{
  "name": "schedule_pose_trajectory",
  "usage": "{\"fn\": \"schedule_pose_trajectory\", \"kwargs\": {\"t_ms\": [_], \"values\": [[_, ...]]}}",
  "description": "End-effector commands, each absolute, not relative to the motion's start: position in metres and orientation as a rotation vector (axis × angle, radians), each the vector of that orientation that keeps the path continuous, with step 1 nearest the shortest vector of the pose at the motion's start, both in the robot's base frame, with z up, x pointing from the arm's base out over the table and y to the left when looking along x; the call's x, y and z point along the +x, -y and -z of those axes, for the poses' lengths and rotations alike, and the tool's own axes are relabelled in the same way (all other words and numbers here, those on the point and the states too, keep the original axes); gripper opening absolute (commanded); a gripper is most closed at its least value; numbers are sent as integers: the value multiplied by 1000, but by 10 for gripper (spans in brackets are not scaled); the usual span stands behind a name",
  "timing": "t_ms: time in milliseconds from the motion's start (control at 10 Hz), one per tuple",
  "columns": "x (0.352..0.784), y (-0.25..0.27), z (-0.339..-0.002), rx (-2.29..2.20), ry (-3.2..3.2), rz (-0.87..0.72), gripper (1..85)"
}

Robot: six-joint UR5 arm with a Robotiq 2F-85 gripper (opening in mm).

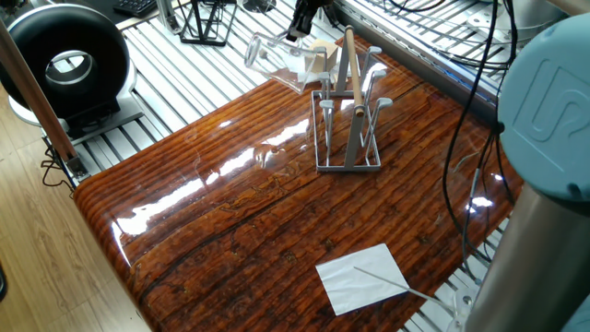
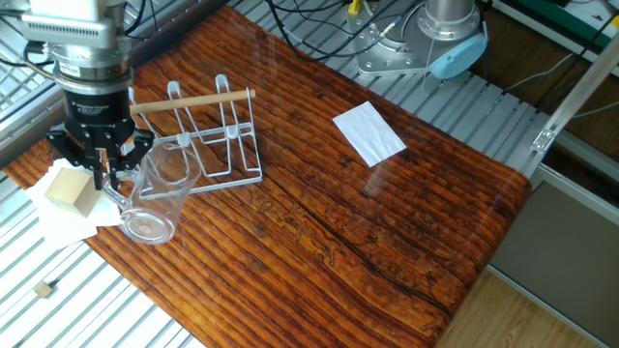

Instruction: Put the cup on the cup rack

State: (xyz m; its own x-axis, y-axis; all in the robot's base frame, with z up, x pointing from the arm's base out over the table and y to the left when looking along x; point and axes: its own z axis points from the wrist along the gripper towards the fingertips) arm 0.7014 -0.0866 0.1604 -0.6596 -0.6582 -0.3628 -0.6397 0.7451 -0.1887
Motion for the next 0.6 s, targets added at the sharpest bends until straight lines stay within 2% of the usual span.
{"fn": "schedule_pose_trajectory", "kwargs": {"t_ms": [0, 500], "values": [[709, 91, -163, -1018, -2510, 50, 10], [707, 102, -170, -1067, -2500, 103, 10]]}}
